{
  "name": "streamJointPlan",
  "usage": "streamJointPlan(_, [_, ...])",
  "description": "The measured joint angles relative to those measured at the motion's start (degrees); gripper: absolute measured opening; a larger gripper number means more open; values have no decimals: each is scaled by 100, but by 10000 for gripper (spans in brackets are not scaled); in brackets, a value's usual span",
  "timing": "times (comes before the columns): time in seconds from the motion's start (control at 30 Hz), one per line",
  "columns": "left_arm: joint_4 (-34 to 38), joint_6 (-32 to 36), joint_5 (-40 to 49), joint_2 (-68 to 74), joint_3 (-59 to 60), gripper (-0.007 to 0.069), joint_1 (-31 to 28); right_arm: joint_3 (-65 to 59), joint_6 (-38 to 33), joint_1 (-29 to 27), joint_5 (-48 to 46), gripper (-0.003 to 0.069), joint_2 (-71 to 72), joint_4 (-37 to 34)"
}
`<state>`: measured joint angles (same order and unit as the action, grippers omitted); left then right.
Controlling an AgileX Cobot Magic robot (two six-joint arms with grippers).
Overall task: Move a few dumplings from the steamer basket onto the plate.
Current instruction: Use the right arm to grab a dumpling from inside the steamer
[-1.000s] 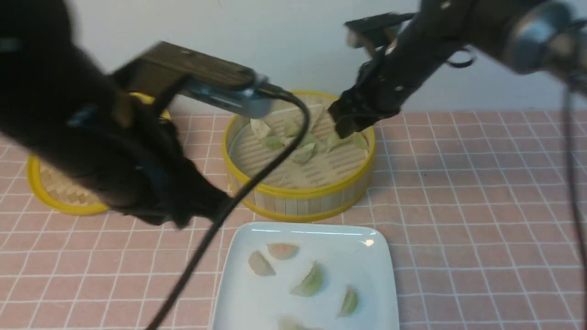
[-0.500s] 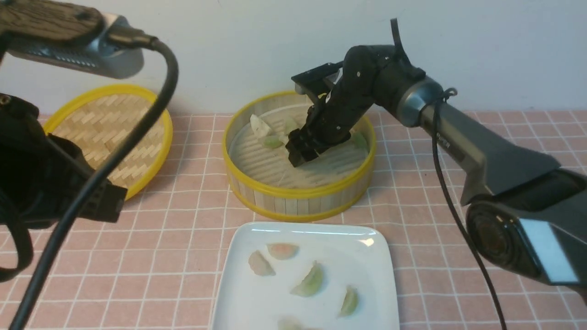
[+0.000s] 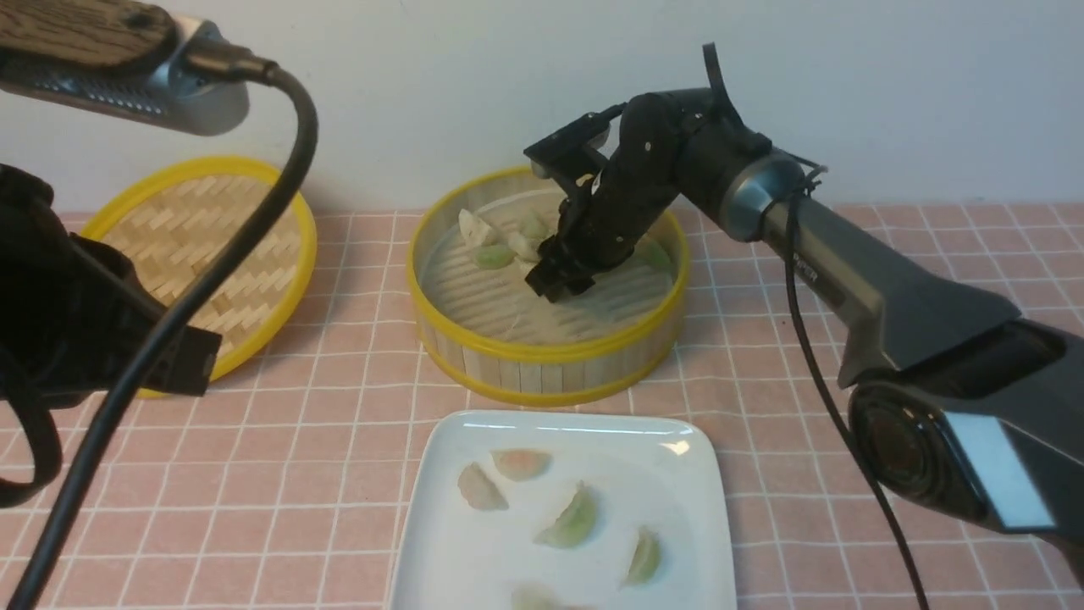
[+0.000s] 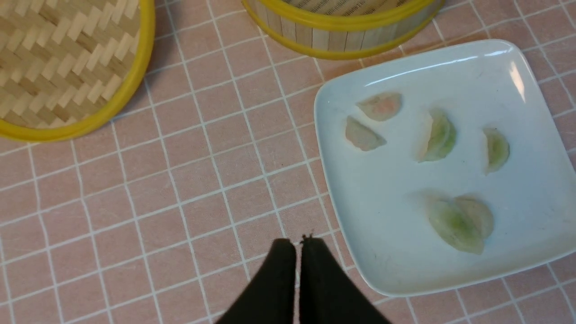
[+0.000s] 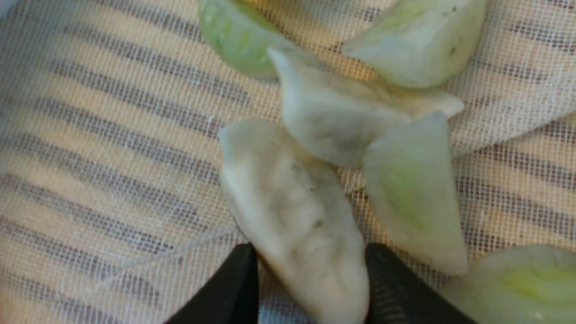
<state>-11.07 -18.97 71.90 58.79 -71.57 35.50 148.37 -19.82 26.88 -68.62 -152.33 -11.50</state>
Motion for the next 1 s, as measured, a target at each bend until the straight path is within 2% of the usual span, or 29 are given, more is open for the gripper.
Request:
streamJointPlan(0.07, [-33,0,0,0,0,-6,0,182,91,6,-249,227,0,125])
streamJointPlan(0.1, [-57,0,0,0,0,-6,0,281,147,6,-297,226,0,161])
streamJointPlan(0.23, [-134,0,0,0,0,-6,0,484,313,1,-316,226,147,247])
streamJointPlan(0.67, [-160,0,0,0,0,-6,0,296,913,-4,-328,226,340,-207])
streamJointPlan(0.9, [-165,5,0,0,0,-6,0,192,930,-4,-334,226,296,201])
streamJointPlan(1.0, [-165,5,0,0,0,-6,0,192,941,-4,-334,266,260,98])
